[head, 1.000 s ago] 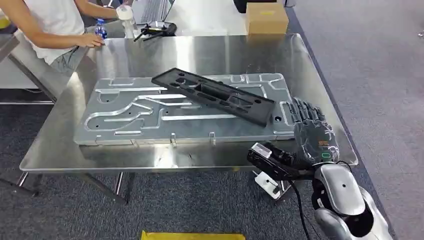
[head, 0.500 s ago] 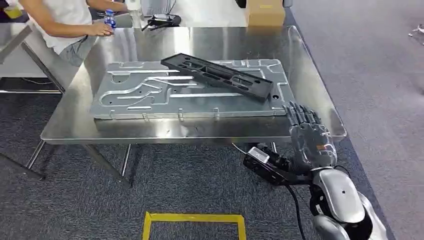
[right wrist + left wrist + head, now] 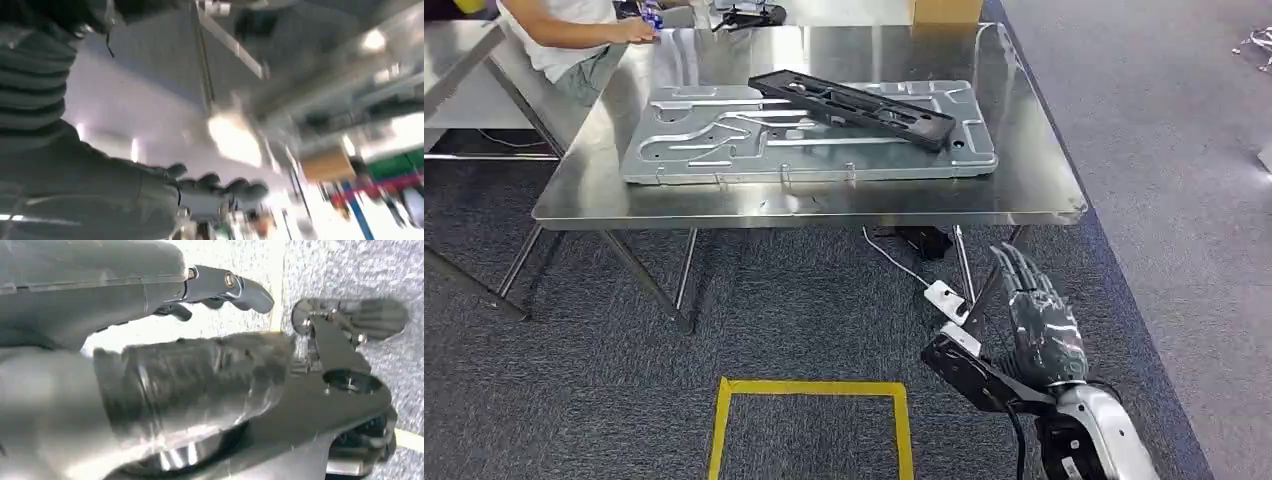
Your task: Take the parts from the cabinet and place them on the table.
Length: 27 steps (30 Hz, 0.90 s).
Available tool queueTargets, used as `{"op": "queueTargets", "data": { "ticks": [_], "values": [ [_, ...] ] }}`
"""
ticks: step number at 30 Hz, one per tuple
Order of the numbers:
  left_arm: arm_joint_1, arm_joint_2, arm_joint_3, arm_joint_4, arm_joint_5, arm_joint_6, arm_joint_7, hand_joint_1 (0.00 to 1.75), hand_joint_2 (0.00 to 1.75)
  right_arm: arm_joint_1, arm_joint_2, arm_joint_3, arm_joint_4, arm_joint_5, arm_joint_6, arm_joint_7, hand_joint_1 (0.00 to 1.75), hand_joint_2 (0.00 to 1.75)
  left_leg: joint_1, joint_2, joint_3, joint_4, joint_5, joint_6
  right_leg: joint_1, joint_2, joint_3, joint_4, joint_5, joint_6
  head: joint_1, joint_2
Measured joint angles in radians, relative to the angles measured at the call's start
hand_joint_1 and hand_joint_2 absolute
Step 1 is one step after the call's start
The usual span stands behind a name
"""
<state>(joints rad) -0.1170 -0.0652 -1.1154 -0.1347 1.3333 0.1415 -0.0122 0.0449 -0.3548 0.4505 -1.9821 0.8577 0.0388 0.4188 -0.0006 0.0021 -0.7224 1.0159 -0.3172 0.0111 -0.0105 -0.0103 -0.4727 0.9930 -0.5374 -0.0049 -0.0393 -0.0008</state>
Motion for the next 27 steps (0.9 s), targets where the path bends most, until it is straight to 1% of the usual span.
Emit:
{"op": "queueTargets", "data": {
  "ticks": [1, 2, 3, 4, 5, 6, 7, 8, 9, 10, 11, 12, 13, 14, 15, 16, 17, 18, 19, 20, 21, 22, 23, 24, 25, 26, 27],
  "values": [
    [-0.001, 0.0, 0.0, 0.0, 0.0, 0.0, -0.011, 0.0, 1.75, 0.022, 0.001, -0.005, 0.006, -0.07, -0.026, 0.0, 0.0, 1.75, -0.003, 0.001, 0.001, -0.015, -0.065, -0.015, 0.0, 0.011, -0.002, 0.006, -0.105, -0.007, -0.01, 0.0],
    [0.005, 0.0, 0.0, -0.001, 0.0, 0.0, -0.021, 0.0, 1.75, 0.042, 0.008, -0.016, 0.011, -0.154, -0.049, 0.001, 0.0, 0.0, -0.002, 0.0, 0.014, -0.01, -0.106, -0.021, 0.003, 0.011, 0.011, 0.011, -0.216, -0.007, -0.006, 0.0],
    [0.011, -0.001, 0.0, -0.001, 0.0, 0.0, -0.035, 0.0, 1.75, 0.059, 0.012, -0.034, 0.028, -0.239, -0.066, 0.002, 0.0, 0.0, -0.006, 0.001, 0.034, -0.016, -0.144, -0.024, 0.007, 0.01, 0.038, 0.011, -0.331, -0.002, -0.006, 0.0],
    [0.011, -0.001, 0.0, -0.001, 0.0, 0.0, -0.05, 0.0, 1.75, 0.075, 0.021, -0.059, 0.055, -0.334, -0.088, -0.026, 0.0, 0.0, -0.004, 0.0, 0.05, -0.029, -0.183, -0.013, 0.004, 0.01, 0.048, -0.001, -0.32, 0.013, -0.006, 0.0],
    [0.007, -0.001, 0.0, -0.001, 0.0, -0.002, -0.063, 0.0, 1.75, 0.091, 0.027, -0.083, 0.088, -0.417, -0.105, -0.07, 0.0, 0.0, -0.004, 0.001, 0.061, -0.026, -0.204, 0.005, 0.007, 0.01, 0.059, -0.01, -0.315, -0.006, -0.005, 0.0],
    [0.003, -0.001, 0.0, -0.002, -0.001, -0.005, -0.068, 0.0, 1.75, 0.102, 0.033, -0.127, 0.177, -0.539, -0.12, -0.186, 0.0, 0.0, -0.005, 0.001, 0.067, -0.034, -0.219, 0.011, 0.009, 0.011, 0.07, -0.012, -0.325, -0.001, -0.007, 0.0],
    [-0.003, -0.001, 0.0, -0.003, -0.003, -0.011, -0.07, 0.0, 1.75, 0.096, 0.034, -0.158, 0.271, -0.593, -0.117, -0.298, 0.0, 0.0, -0.004, 0.001, 0.072, -0.034, -0.229, 0.009, 0.01, 0.009, 0.072, -0.015, -0.323, -0.001, -0.01, 0.0],
    [-0.01, -0.001, -0.001, -0.003, -0.004, -0.014, -0.066, 0.0, 1.75, 0.082, 0.036, -0.187, 0.354, -0.619, -0.11, -0.378, 0.0, 0.0, -0.003, 0.0, 0.058, -0.041, -0.235, 0.009, 0.011, 0.006, 0.068, -0.014, -0.31, 0.0, -0.011, 0.0],
    [-0.022, 0.001, -0.001, -0.005, -0.008, -0.018, -0.059, 0.0, 1.75, 0.061, 0.042, -0.237, 0.47, -0.632, -0.103, -0.471, 0.0, 0.0, -0.003, 0.001, 0.048, -0.04, -0.237, 0.008, 0.01, 0.008, 0.058, -0.013, -0.275, -0.001, -0.01, 0.0],
    [-0.036, 0.003, -0.001, -0.007, -0.011, -0.019, -0.051, 0.0, 1.75, 0.035, 0.048, -0.275, 0.565, -0.637, -0.097, -0.514, 0.0, 0.0, -0.004, 0.002, 0.034, -0.038, -0.24, 0.006, 0.007, 0.007, 0.039, -0.019, -0.183, -0.003, -0.011, 0.0],
    [-0.046, 0.005, -0.001, -0.008, -0.013, -0.02, -0.049, 0.0, 1.75, 0.014, 0.055, -0.295, 0.624, -0.64, -0.09, -0.549, 0.0, 0.0, -0.006, 0.001, 0.021, -0.029, -0.248, -0.005, 0.003, 0.006, 0.021, -0.036, -0.03, -0.006, -0.01, 0.0],
    [-0.05, 0.008, -0.001, -0.008, -0.014, -0.021, -0.045, 0.0, 1.75, 0.0, 0.064, -0.308, 0.681, -0.644, -0.083, -0.562, 0.0, 0.0, -0.006, 0.002, 0.011, -0.019, -0.247, -0.004, 0.002, 0.002, 0.003, -0.036, 0.039, -0.017, -0.014, 0.0],
    [-0.054, 0.01, -0.003, -0.008, -0.015, -0.021, -0.042, 0.0, 1.75, -0.012, 0.073, -0.316, 0.74, -0.648, -0.077, -0.561, 0.0, 0.0, -0.006, 0.0, 0.008, -0.029, -0.22, 0.008, 0.001, -0.001, -0.002, -0.035, -0.013, -0.005, -0.018, 0.0],
    [-0.046, 0.015, -0.006, -0.008, -0.018, -0.021, -0.04, 0.0, 1.75, -0.03, 0.085, -0.326, 0.815, -0.651, -0.069, -0.555, 0.0, 0.0, -0.005, 0.001, 0.009, -0.044, -0.124, 0.026, 0.002, -0.003, -0.006, -0.043, 0.057, -0.001, -0.018, 0.0],
    [-0.045, 0.018, -0.016, -0.008, -0.021, -0.021, -0.035, 0.0, 1.75, -0.057, 0.116, -0.361, 0.947, -0.656, -0.056, -0.535, 0.0, 0.0, -0.004, -0.003, 0.031, -0.084, -0.007, 0.047, -0.001, 0.003, 0.005, -0.069, 0.029, 0.001, -0.016, 0.0],
    [-0.026, 0.019, -0.022, -0.008, -0.023, -0.022, -0.03, 0.0, 1.75, -0.058, 0.139, -0.382, 1.066, -0.662, -0.045, -0.495, 0.0, 0.0, 0.008, 0.0, 0.07, -0.135, 0.043, 0.07, 0.009, 0.007, 0.019, -0.013, 0.031, 0.0, -0.015, 0.001],
    [-0.017, 0.018, -0.024, -0.009, -0.026, -0.025, -0.029, 0.0, 1.75, -0.049, 0.173, -0.414, 1.174, -0.669, -0.03, -0.464, 0.0, 0.0, 0.009, 0.009, 0.098, -0.15, 0.063, 0.07, 0.005, 0.013, 0.017, 0.021, 0.008, 0.006, -0.011, 0.0],
    [-0.016, 0.017, -0.026, -0.009, -0.031, -0.028, -0.028, 0.0, 1.75, -0.045, 0.183, -0.432, 1.226, -0.672, -0.019, -0.418, 0.0, 0.0, 0.01, 0.009, 0.102, -0.15, 0.055, 0.069, -0.004, 0.016, -0.023, 0.083, -0.039, 0.014, -0.008, 0.0],
    [-0.018, 0.014, -0.029, -0.009, -0.032, -0.029, -0.028, 0.0, 1.75, -0.049, 0.194, -0.441, 1.262, -0.677, -0.004, -0.381, 0.0, 0.0, 0.015, 0.009, 0.098, -0.145, 0.053, 0.056, -0.013, 0.016, -0.069, 0.142, -0.078, 0.024, -0.006, 0.0],
    [-0.019, 0.014, -0.035, -0.009, -0.033, -0.032, -0.027, 0.0, 1.75, -0.061, 0.209, -0.451, 1.316, -0.683, 0.015, -0.318, 0.0, 0.0, 0.02, 0.01, 0.09, -0.139, 0.06, 0.041, -0.022, 0.015, -0.104, 0.184, -0.097, 0.035, -0.004, 0.0],
    [-0.019, 0.014, -0.042, -0.009, -0.034, -0.032, -0.028, 0.0, 1.75, -0.069, 0.227, -0.457, 1.359, -0.687, 0.03, -0.271, 0.0, 0.0, 0.03, 0.013, 0.081, -0.135, 0.056, 0.031, -0.03, 0.014, -0.125, 0.205, -0.079, 0.046, -0.004, 0.0],
    [-0.019, 0.014, -0.047, -0.008, -0.034, -0.033, -0.03, 0.0, 1.75, -0.074, 0.246, -0.468, 1.414, -0.695, 0.051, -0.215, 0.0, 0.0, 0.043, 0.014, 0.07, -0.125, 0.052, 0.017, -0.042, 0.013, -0.125, 0.188, -0.033, 0.062, -0.003, 0.0],
    [-0.016, 0.014, -0.048, -0.009, -0.032, -0.034, -0.033, 0.0, 1.75, -0.073, 0.256, -0.477, 1.448, -0.702, 0.064, -0.181, 0.0, 0.0, 0.059, 0.013, 0.06, -0.109, 0.046, 0.0, -0.055, 0.011, -0.098, 0.127, 0.011, 0.079, -0.004, 0.0],
    [-0.012, 0.012, -0.048, -0.009, -0.032, -0.035, -0.034, 0.0, 1.75, -0.067, 0.274, -0.484, 1.48, -0.709, 0.078, -0.16, 0.0, 0.0, 0.075, 0.013, 0.044, -0.082, 0.035, -0.021, -0.073, 0.007, -0.053, 0.033, 0.05, 0.103, -0.002, 0.0],
    [-0.011, 0.013, -0.049, -0.008, -0.031, -0.035, -0.036, 0.0, 0.0, -0.066, 0.286, -0.49, 1.507, -0.713, 0.087, -0.158, 0.0, 0.0, 0.091, 0.01, 0.033, -0.059, 0.028, -0.038, -0.06, 0.024, -0.049, 0.03, 0.012, 0.117, -0.002, 0.0],
    [-0.006, 0.031, -0.049, -0.006, -0.031, -0.033, -0.036, 0.0, 0.0, -0.066, 0.308, -0.492, 1.523, -0.716, 0.096, -0.159, 0.0, 0.0, 0.069, 0.003, 0.027, -0.047, 0.023, -0.056, -0.052, 0.024, -0.065, 0.068, 0.004, 0.132, 0.005, 0.0],
    [-0.001, 0.02, -0.051, -0.009, -0.032, -0.032, -0.037, 0.0, 0.0, -0.07, 0.319, -0.501, 1.553, -0.718, 0.102, -0.173, 0.0, 0.0, 0.072, 0.001, 0.016, -0.016, 0.013, -0.064, -0.059, 0.037, -0.083, 0.106, 0.012, 0.096, 0.036, 0.0]
  ]
}}
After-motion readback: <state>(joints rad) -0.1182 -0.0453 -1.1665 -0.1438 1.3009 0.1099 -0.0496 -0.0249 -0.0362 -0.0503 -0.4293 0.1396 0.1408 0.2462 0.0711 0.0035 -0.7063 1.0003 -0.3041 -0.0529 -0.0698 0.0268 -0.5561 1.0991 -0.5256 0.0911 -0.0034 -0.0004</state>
